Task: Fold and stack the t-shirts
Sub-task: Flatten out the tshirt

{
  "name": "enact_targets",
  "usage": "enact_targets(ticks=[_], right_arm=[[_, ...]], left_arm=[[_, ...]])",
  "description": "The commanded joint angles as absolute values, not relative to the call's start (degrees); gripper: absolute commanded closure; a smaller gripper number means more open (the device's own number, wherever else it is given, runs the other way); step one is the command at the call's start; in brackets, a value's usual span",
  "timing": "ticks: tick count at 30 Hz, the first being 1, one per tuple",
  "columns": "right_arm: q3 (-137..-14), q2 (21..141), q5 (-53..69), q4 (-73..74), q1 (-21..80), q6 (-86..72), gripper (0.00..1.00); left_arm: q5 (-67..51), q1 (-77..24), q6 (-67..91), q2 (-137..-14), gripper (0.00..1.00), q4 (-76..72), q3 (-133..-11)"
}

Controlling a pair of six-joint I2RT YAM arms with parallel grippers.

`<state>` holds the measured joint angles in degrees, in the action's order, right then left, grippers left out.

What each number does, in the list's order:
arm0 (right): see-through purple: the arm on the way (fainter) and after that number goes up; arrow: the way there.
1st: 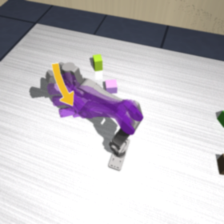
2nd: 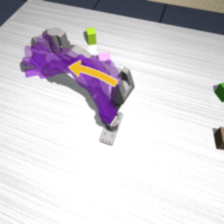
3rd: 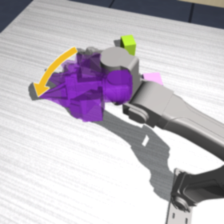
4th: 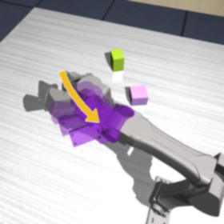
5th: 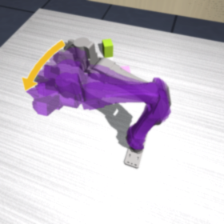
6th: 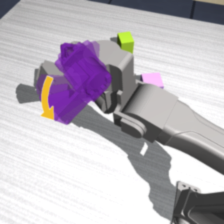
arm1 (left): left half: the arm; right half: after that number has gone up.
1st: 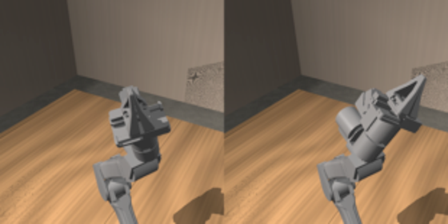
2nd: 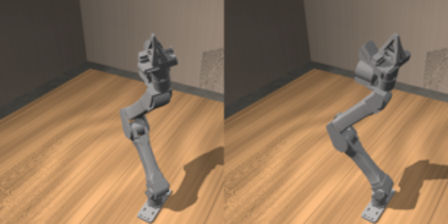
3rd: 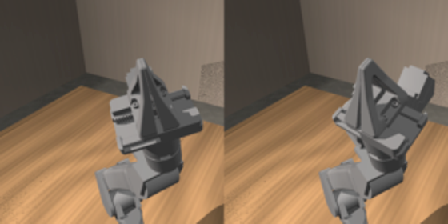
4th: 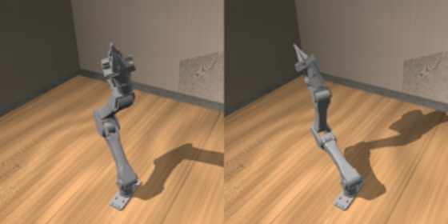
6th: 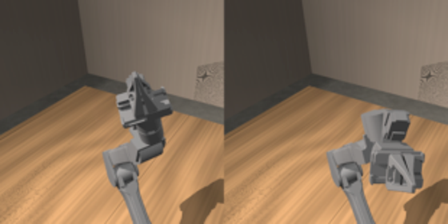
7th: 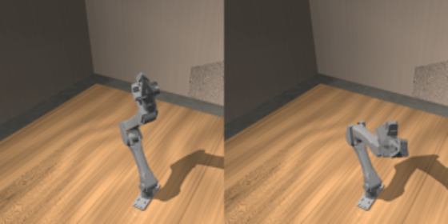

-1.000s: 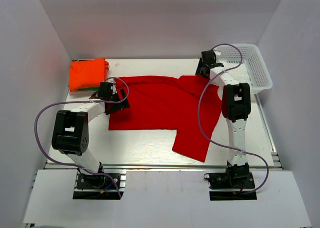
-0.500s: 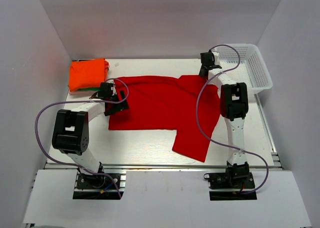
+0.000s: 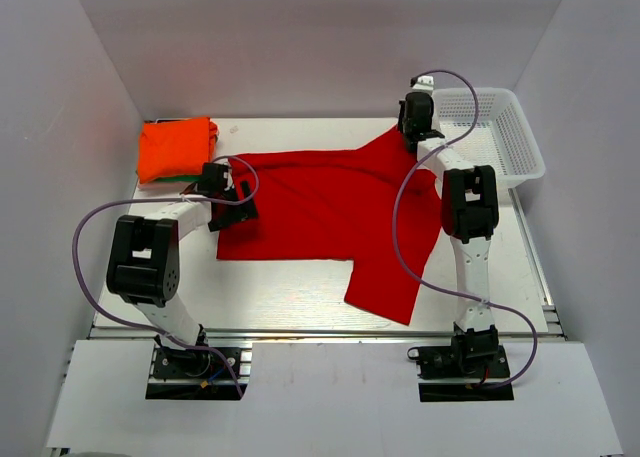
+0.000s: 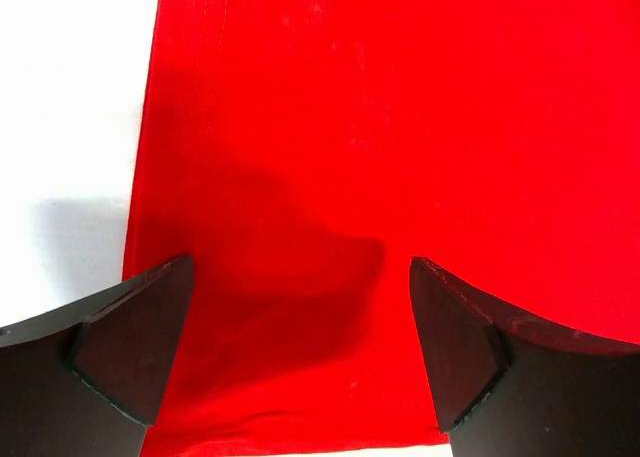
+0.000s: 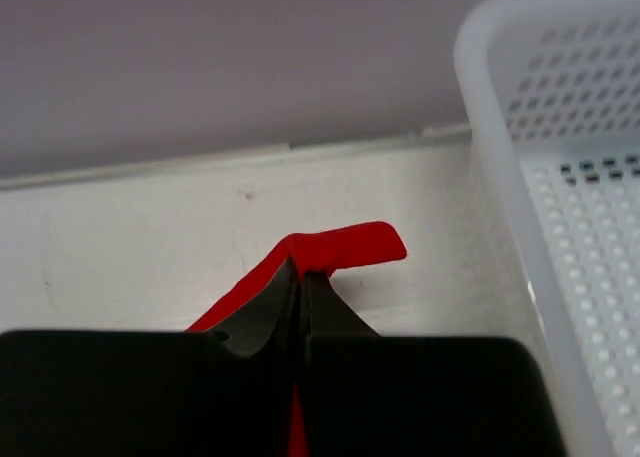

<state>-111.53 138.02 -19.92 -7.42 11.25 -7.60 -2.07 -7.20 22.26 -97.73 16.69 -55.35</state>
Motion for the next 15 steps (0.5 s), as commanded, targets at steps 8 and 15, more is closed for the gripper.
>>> enact_targets(ticks=[8,15], right_arm=[[-129.28,151.32,-23.99,-42.31,10.72,11.86,1.0],[-129.46,155.83,-14.07,-51.32,10.9,19.24,0.69]], left_arm=[[1.23,-6.59,23.55,-103.1,0.0,25.66,-54.49],[-0.26,-7.12,24.61,-101.78,0.0,28.04,-52.56]])
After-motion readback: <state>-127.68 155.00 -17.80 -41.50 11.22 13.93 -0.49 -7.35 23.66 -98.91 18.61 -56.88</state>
